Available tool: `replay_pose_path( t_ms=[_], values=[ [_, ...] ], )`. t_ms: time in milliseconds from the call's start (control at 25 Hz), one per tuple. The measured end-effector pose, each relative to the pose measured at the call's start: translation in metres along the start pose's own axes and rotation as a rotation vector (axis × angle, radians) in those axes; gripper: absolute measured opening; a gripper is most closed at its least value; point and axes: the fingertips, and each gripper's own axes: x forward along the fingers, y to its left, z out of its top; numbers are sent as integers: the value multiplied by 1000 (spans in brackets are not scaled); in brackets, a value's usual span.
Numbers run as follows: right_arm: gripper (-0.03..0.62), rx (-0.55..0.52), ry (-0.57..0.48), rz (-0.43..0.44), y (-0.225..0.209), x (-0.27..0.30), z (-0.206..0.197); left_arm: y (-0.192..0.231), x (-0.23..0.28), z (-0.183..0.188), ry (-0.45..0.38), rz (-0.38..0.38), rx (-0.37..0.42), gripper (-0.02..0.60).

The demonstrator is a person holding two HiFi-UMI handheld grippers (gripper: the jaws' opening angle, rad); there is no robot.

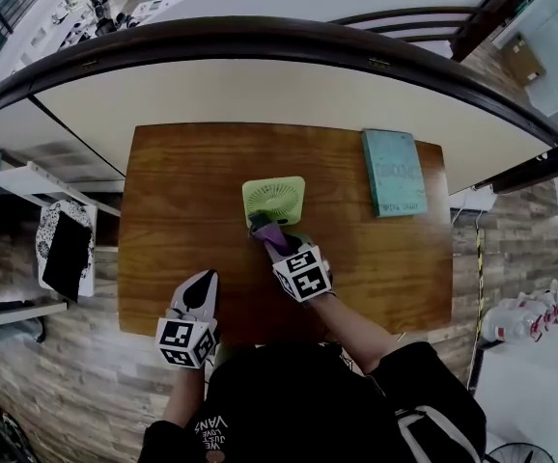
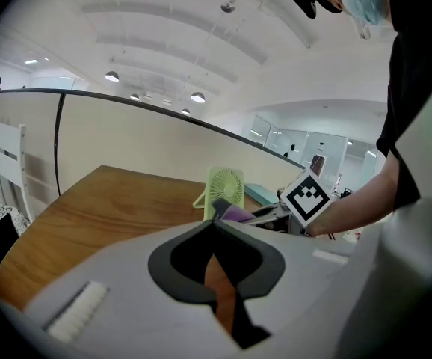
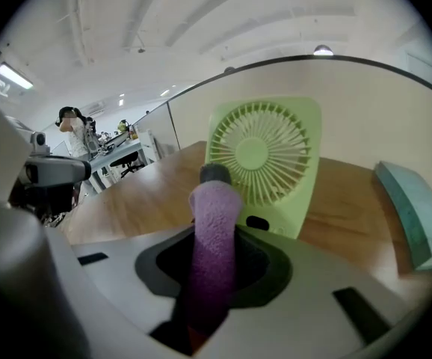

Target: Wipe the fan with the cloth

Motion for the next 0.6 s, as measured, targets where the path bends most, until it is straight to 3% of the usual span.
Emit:
replay_pose_path(
  t_ms=[600],
  values=[
    [98, 97, 22, -157, -73, -51, -33, -29, 21, 8, 0, -57, 32, 9]
  ],
)
